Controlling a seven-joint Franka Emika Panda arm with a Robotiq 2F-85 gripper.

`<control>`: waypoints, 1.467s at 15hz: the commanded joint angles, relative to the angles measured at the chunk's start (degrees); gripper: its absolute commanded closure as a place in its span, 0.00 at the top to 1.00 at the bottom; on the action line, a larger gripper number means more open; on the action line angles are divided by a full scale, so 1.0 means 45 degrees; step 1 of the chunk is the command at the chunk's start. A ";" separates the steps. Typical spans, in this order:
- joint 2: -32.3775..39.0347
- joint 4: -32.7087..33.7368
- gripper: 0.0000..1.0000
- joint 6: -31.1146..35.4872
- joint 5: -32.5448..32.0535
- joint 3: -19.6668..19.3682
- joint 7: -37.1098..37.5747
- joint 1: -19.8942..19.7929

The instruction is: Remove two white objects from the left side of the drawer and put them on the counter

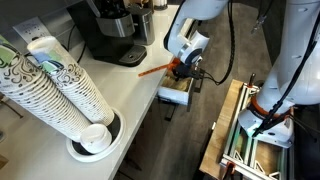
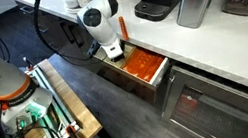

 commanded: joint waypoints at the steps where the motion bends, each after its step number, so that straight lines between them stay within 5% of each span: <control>1: -0.0170 -0.0315 0.37 0.0113 -0.0450 0.0046 0.0367 0.0072; 5: -0.0108 -0.0264 0.69 0.0045 -0.0482 0.0065 0.0309 0.0051; 6: -0.0057 -0.0209 0.67 0.0002 -0.0475 0.0072 0.0268 0.0043; 7: -0.0013 -0.0134 0.52 -0.0097 -0.0456 0.0071 0.0160 0.0011; 12: 0.0199 0.0134 0.12 -0.0284 -0.0414 0.0037 0.0022 -0.0099; 15: 0.0393 0.0213 0.05 -0.0431 -0.0479 0.0020 0.0061 -0.0161; 17: 0.0530 0.0245 0.31 -0.0468 -0.0551 0.0028 0.0137 -0.0163; 22: 0.0717 0.0374 0.57 -0.0573 -0.0568 0.0022 0.0086 -0.0200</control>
